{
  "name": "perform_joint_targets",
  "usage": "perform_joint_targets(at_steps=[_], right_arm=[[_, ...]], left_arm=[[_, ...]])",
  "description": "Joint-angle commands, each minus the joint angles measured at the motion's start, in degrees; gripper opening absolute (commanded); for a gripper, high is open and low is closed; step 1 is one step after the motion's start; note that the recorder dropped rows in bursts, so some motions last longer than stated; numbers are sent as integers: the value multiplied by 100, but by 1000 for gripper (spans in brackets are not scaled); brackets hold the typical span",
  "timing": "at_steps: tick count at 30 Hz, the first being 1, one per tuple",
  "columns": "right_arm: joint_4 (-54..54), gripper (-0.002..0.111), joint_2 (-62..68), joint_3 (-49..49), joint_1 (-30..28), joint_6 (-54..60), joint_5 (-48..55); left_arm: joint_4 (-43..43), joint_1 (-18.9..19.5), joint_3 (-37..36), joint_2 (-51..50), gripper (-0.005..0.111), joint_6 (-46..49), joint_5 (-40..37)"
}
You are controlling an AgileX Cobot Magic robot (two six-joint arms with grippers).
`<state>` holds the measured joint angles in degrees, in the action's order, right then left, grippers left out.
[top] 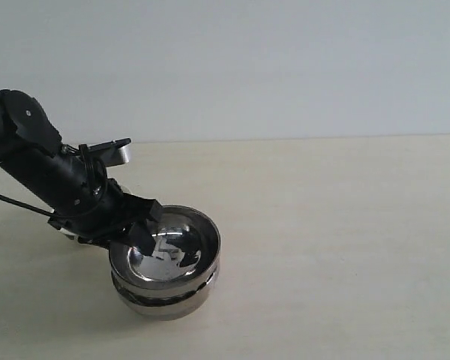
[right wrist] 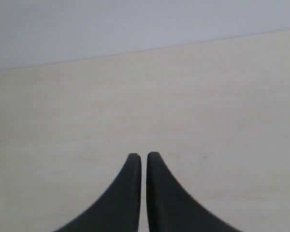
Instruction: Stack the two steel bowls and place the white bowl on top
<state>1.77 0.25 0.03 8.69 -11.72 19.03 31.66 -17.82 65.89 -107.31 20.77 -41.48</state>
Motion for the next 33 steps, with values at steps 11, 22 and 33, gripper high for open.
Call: perform_joint_targets(at_steps=[11, 22, 33], right_arm=[[33, 0, -25, -3, -239, 14, -55], [33, 0, -25, -3, -239, 14, -55], [33, 0, -25, -3, -239, 14, -55]], left_arm=[[26, 1, 39, 141, 43, -21, -264], [6, 1, 86, 506, 43, -21, -339], [-431, 12, 86, 589, 37, -219, -656]])
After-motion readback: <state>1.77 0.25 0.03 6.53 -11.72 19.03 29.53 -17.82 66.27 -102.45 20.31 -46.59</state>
